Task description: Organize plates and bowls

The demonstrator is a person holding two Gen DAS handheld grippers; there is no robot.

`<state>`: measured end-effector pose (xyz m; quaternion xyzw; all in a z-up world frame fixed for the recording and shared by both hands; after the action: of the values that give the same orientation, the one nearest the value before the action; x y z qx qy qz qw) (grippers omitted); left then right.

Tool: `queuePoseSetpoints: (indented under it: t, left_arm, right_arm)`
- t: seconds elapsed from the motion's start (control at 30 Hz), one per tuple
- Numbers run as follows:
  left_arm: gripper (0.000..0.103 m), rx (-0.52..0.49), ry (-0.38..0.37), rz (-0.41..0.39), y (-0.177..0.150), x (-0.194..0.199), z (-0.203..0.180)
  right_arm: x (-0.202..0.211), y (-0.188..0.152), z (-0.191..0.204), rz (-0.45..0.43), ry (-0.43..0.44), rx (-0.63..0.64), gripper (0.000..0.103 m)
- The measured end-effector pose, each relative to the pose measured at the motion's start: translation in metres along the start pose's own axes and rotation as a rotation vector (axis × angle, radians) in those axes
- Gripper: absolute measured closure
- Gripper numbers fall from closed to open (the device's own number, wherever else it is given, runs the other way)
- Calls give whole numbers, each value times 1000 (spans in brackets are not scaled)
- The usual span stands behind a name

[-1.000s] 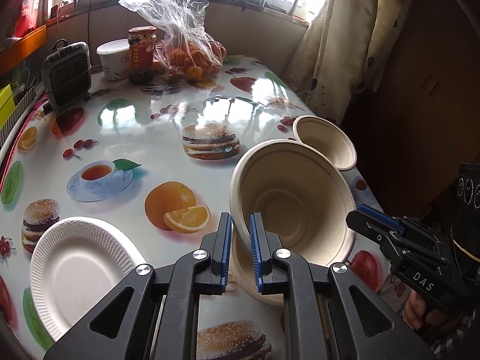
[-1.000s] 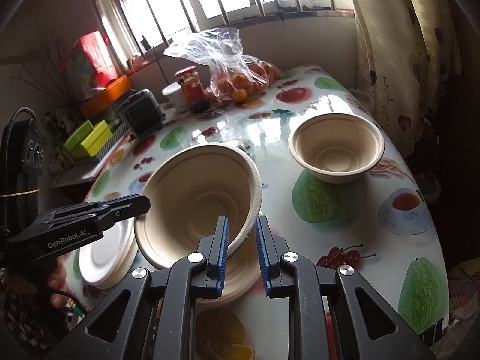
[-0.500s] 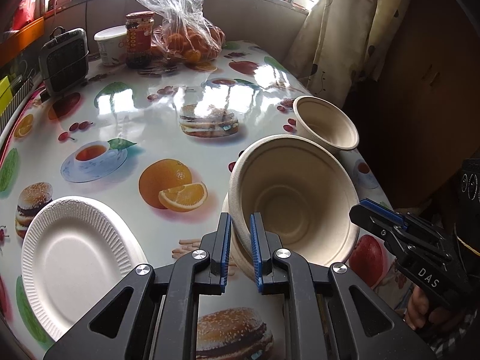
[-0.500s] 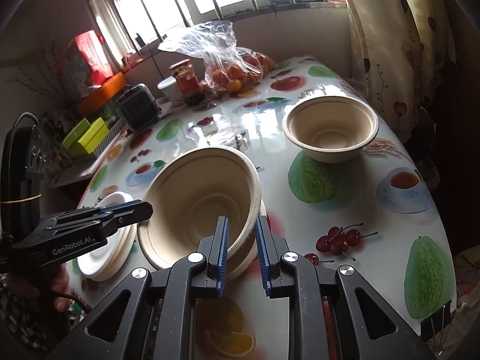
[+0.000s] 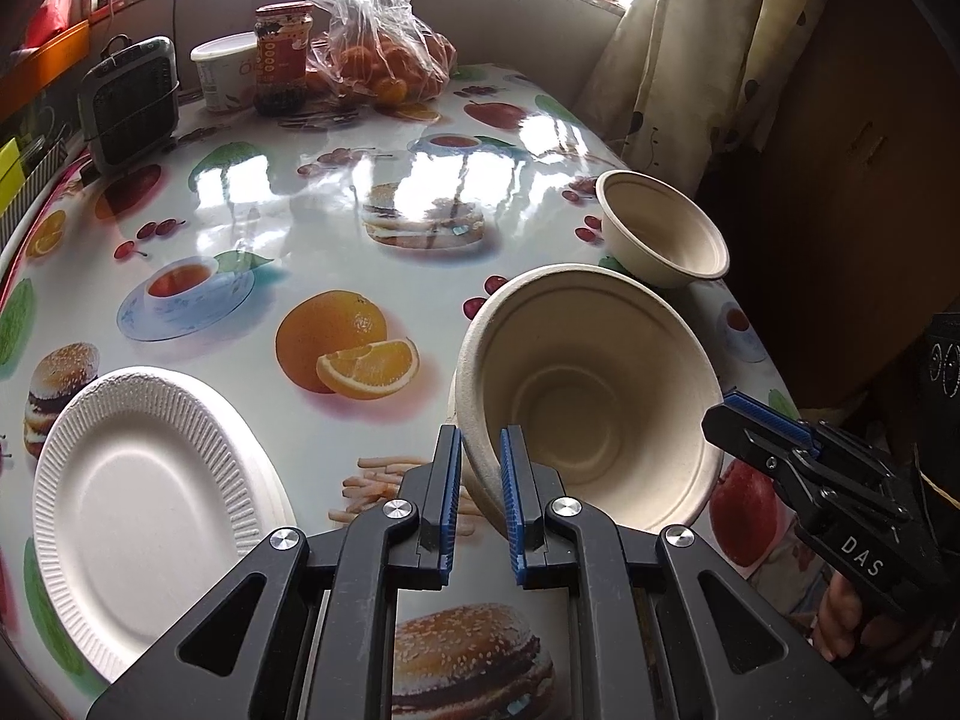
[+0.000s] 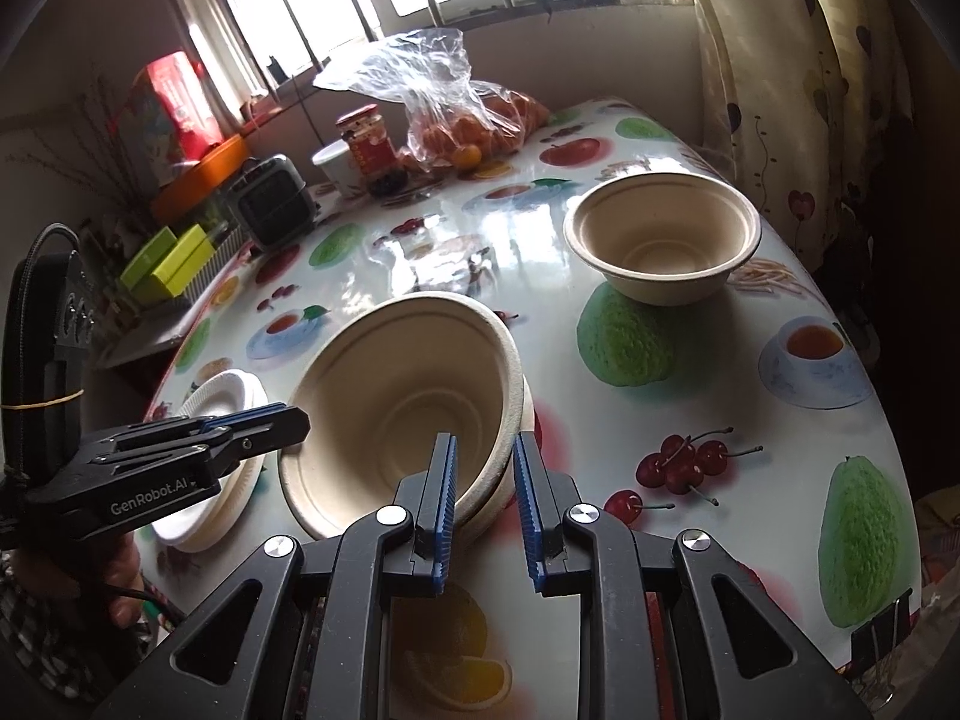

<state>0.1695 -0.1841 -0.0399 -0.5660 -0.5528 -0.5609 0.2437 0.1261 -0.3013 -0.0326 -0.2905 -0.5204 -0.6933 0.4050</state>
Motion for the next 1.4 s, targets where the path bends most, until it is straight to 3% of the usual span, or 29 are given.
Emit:
queuePoseSetpoints:
  t: [1.4]
  left_arm:
    - [88,11,0,19,-1,-6,2]
  right_arm:
    - [-10,-3,-6,15,8,-25,80]
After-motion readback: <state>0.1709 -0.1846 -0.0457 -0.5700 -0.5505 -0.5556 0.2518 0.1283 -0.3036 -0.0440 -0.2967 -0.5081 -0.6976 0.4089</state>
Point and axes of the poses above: each gripper's, at about its wrist camera, not at the fingertips, and x roughly against the way its jaws point, z to its left, y to its top, the point moved 10 cm from there along -x, roughly the way its jaws point, and after that the axes turned 11 degrees about z, right-handed, at the moved point
